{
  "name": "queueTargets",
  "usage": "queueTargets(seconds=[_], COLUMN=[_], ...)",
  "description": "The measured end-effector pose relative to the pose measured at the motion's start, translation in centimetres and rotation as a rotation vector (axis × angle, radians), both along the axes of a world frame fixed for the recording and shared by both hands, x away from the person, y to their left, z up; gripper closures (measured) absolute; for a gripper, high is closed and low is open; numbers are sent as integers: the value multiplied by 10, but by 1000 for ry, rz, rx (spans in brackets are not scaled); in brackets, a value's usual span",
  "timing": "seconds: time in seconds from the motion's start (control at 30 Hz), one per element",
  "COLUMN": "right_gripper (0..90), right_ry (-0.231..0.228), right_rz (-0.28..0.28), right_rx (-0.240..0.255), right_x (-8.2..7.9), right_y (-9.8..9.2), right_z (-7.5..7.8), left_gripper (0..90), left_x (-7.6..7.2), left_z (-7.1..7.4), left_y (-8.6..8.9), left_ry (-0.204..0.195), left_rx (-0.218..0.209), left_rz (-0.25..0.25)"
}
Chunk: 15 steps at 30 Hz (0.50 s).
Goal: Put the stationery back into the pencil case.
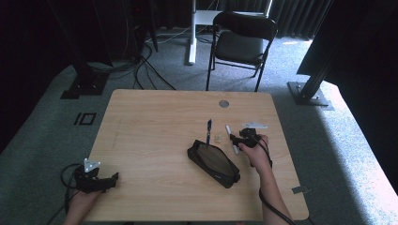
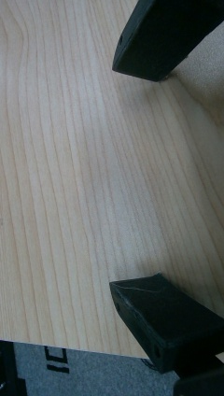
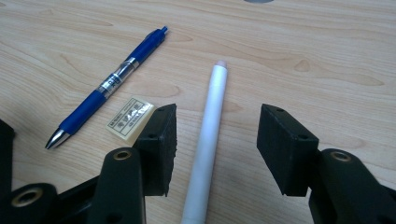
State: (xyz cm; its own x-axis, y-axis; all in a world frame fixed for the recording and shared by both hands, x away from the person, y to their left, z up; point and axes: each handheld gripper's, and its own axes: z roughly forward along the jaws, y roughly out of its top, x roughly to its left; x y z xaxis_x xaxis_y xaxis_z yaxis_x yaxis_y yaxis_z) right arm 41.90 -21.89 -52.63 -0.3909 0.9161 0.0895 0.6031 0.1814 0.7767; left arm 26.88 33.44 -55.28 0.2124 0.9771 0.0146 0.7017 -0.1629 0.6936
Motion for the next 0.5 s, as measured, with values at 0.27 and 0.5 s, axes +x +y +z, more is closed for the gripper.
queueTargets(seconds=[0.27, 0.5], right_gripper=[495, 546], right_ry=[21, 34], right_rz=[6, 8], right_rx=[-23, -46], right_x=[5, 10], right_y=[5, 8], right_z=[-7, -10], left_gripper=[4, 4], left_x=[0, 0], left_z=[0, 0], left_y=[0, 0], left_ry=[0, 0], left_rx=[0, 0], left_rz=[0, 0])
